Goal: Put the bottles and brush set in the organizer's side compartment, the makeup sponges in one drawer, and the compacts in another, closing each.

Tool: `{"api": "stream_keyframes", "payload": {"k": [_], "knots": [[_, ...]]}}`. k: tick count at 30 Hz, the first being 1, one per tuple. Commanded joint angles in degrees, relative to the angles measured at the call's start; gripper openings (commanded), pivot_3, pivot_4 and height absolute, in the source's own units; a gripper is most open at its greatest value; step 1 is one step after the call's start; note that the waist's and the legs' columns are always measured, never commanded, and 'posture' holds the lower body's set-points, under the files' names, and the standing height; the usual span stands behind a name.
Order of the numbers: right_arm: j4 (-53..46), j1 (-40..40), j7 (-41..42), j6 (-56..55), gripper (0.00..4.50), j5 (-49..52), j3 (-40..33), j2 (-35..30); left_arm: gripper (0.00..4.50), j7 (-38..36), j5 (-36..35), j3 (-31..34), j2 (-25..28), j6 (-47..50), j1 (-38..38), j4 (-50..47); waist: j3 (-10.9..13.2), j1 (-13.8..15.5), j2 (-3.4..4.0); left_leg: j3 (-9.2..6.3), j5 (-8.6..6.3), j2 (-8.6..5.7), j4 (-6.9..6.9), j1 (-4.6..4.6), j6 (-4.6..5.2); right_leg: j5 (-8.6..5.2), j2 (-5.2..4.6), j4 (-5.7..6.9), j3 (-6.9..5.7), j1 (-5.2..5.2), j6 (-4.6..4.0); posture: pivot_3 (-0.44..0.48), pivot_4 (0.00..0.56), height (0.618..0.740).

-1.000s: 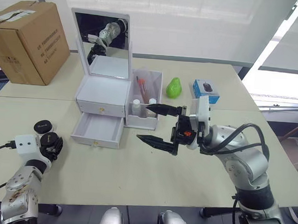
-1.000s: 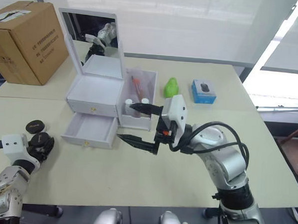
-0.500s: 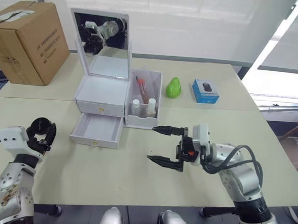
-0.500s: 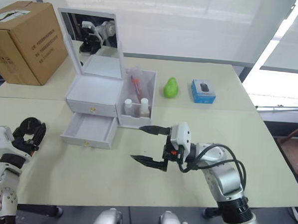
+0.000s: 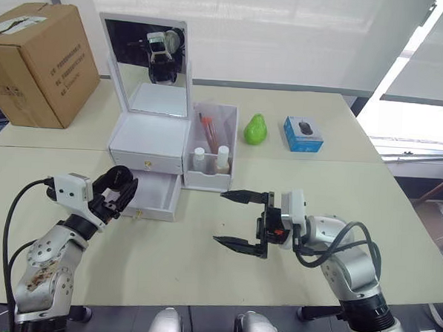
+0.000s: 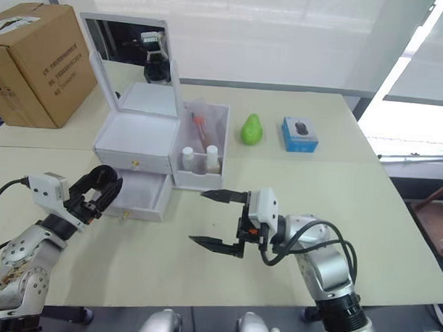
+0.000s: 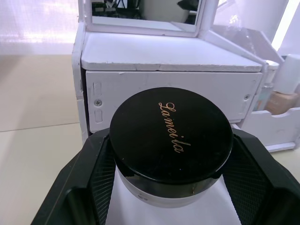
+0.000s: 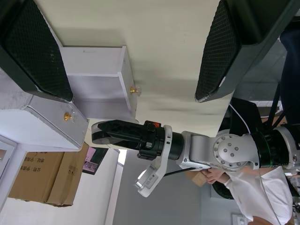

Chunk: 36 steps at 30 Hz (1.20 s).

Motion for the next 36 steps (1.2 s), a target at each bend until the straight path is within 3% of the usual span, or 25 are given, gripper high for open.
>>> {"api": "stream_keyframes", "payload": {"k": [1, 25, 30, 36], "knots": [[-2.1, -0.1, -0.7, -0.2, 4.50, 0.1, 0.1, 0.0, 2.91, 0.9, 1.3, -0.5, 1.2, 1.2, -0.8, -0.7, 0.0, 0.0, 0.01, 0.00, 0.00, 0.00, 0.00, 0.00, 0.00, 0.00, 0.00, 0.00, 0.02, 0.00, 0.00, 0.000, 0.150, 0.722], [-4.0, 1.8, -3.2, 0.6, 4.50, -1.1, 1.1, -0.8, 2.91, 6.4, -0.5, -1.4, 0.3, 15.2, -4.0, -6.4, 0.0, 0.1, 0.00, -0.05, 0.00, 0.00, 0.00, 0.00, 0.00, -0.01, 0.03, 0.00, 0.02, 0.01, -0.02, 0.000, 0.150, 0.722], [-3.9, 2.0, -3.5, 0.4, 4.50, -1.4, 1.3, -1.0, 4.44, 7.3, -0.9, -0.8, 0.1, 15.7, -3.8, -6.9, 0.0, 0.1, 0.00, -0.06, 0.00, 0.00, 0.00, -0.01, 0.00, -0.01, 0.03, -0.01, 0.03, 0.01, -0.02, 0.000, 0.150, 0.722], [-3.8, 1.9, -4.1, 0.6, 4.50, -1.5, 1.1, -1.1, 4.48, 7.1, -2.3, 1.7, 0.0, 14.1, -3.2, -6.5, 0.0, 0.1, 0.00, -0.09, 0.00, 0.00, 0.00, 0.01, 0.00, -0.02, 0.06, -0.01, 0.04, 0.01, -0.04, 0.000, 0.150, 0.722]]}}
